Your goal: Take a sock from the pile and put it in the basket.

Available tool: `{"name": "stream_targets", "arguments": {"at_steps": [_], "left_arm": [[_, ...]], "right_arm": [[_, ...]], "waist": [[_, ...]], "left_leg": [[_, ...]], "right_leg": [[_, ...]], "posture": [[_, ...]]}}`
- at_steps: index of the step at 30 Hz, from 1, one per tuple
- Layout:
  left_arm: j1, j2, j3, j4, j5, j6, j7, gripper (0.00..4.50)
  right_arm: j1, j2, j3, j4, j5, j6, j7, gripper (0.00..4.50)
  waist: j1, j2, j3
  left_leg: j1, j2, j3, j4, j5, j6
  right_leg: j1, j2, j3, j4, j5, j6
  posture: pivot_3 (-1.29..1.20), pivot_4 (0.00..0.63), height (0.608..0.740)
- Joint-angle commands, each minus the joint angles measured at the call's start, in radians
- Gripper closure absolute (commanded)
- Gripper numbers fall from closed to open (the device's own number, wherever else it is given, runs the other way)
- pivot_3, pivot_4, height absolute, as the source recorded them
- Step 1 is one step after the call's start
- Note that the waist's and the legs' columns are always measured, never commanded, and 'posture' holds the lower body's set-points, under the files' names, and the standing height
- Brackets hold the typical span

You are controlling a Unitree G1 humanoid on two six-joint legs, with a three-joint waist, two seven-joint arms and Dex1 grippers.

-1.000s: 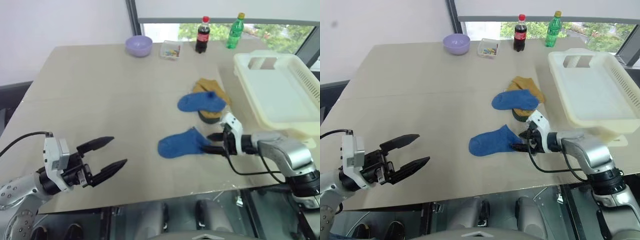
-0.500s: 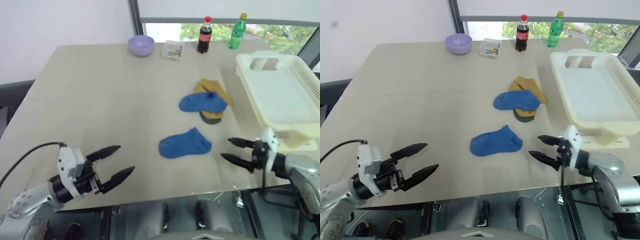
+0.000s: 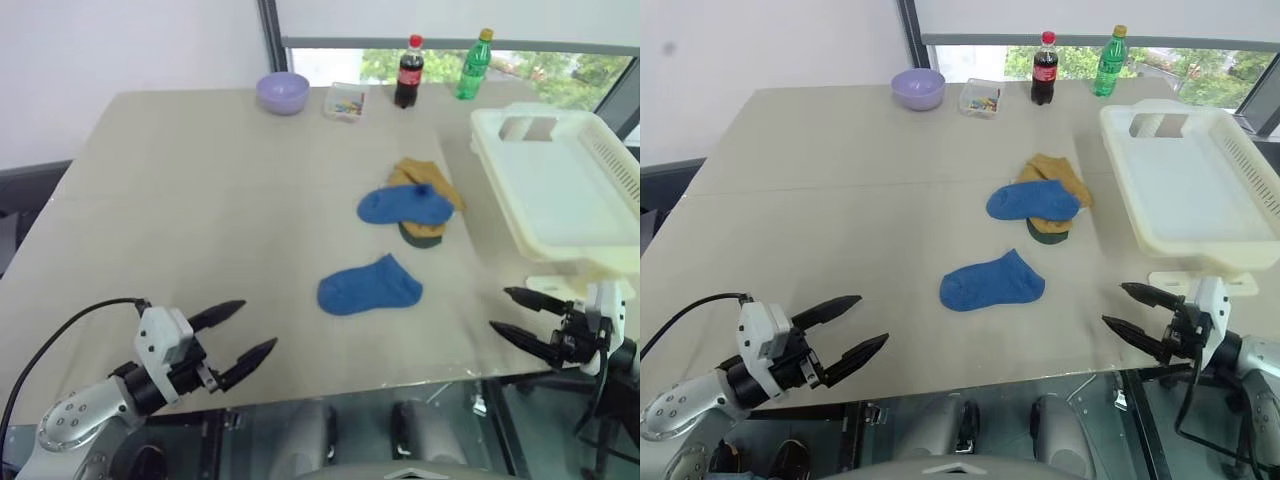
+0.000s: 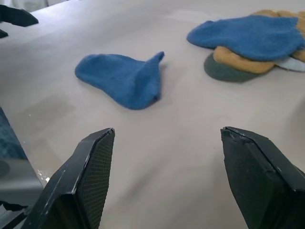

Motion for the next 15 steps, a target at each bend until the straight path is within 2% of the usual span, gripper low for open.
{"name": "stream_targets", "arguments": {"at_steps": [1, 7, 10, 12, 15], "left_arm": [[-0.004, -0.010, 0.003, -0.003, -0.001, -0.037, 0.004, 0.00], [-0.013, -0.006, 0.020, 0.005, -0.048, -0.061, -0.044, 0.00], [-0.016, 0.017, 0.051, 0.011, -0.139, -0.029, -0.100, 0.00], [-0.026, 0.024, 0.061, 0.015, -0.157, -0.023, -0.102, 0.00], [-0.034, 0.035, 0.098, 0.025, -0.203, -0.027, -0.134, 0.00]], "right_arm": [[-0.013, -0.018, -0.034, -0.007, 0.014, -0.026, 0.015, 0.87], [-0.079, -0.003, 0.036, -0.071, 0.005, 0.005, -0.037, 0.87], [-0.164, 0.013, 0.154, -0.154, -0.049, 0.099, -0.149, 0.87], [-0.198, 0.033, 0.188, -0.179, -0.057, 0.115, -0.187, 0.87], [-0.335, 0.106, 0.296, -0.196, -0.110, 0.182, -0.302, 0.87]], "waist": [[0.000, 0.000, 0.000], [-0.001, 0.000, 0.000], [-0.004, 0.000, 0.000], [-0.002, 0.001, 0.000], [-0.003, 0.001, 0.001]], "left_leg": [[0.000, 0.000, 0.000, 0.000, 0.000, 0.000], [0.000, 0.000, 0.000, 0.000, 0.000, 0.000], [0.000, 0.001, 0.000, 0.000, 0.000, 0.000], [0.000, 0.001, -0.001, 0.000, 0.000, 0.000], [0.000, 0.001, -0.001, 0.000, 0.000, -0.001]], "right_leg": [[0.000, 0.000, 0.000, 0.000, 0.000, 0.000], [0.000, -0.001, 0.000, 0.000, 0.000, 0.000], [0.000, -0.003, 0.000, 0.000, 0.000, 0.000], [0.000, -0.003, -0.001, 0.001, 0.000, 0.000], [0.000, -0.003, -0.002, 0.000, 0.000, 0.000]], "posture": [[0.00, 0.150, 0.740], [0.00, 0.150, 0.740], [0.00, 0.150, 0.740], [0.00, 0.150, 0.740], [0.00, 0.150, 0.740]]}}
